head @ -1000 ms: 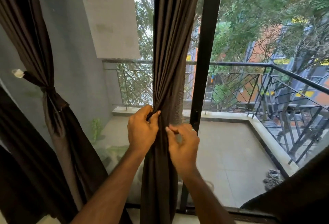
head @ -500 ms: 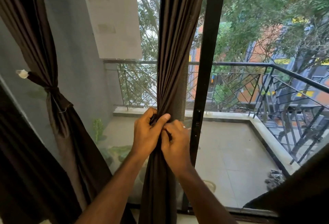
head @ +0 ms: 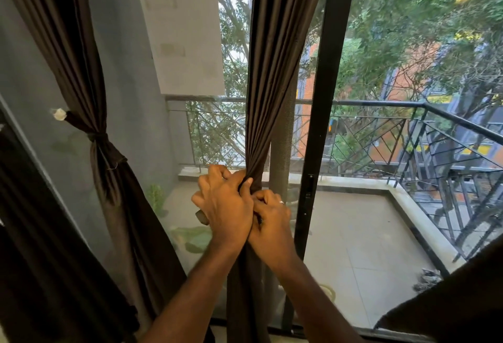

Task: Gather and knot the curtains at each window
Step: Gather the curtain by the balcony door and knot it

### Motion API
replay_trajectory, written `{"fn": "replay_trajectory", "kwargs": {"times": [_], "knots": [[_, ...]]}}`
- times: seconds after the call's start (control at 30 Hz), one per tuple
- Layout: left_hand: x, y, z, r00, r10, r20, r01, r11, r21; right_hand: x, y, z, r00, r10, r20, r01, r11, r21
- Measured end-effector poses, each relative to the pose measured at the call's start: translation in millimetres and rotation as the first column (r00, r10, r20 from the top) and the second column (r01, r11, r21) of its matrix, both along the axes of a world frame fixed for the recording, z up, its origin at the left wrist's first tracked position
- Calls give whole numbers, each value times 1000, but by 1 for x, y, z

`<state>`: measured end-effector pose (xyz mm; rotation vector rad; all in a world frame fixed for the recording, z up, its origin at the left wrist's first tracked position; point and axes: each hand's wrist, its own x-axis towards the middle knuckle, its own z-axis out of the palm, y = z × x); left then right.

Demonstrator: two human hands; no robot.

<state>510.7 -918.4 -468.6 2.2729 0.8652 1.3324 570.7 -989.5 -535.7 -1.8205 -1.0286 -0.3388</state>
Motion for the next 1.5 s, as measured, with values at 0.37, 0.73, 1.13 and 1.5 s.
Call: {"fn": "replay_trajectory", "kwargs": {"times": [0.37, 0.73, 1.13, 1.5], "knots": [[-3, 0, 1, 992, -66, 106, 70, 997, -34, 0, -4, 3, 1000, 10, -7, -10, 1000, 1], [-9, -1, 2, 995, -82, 61, 83, 997, -4, -3, -3, 11, 998, -25, -57, 34, 987, 158], [-7, 24, -4, 895, -408, 182, 439, 878, -189, 20, -1, 45, 880, 200, -432, -2, 909, 417], [-23, 53, -2, 413, -549, 727, 844, -69, -532, 50, -41, 63, 618, 459, -639, -597, 802, -2]]}}
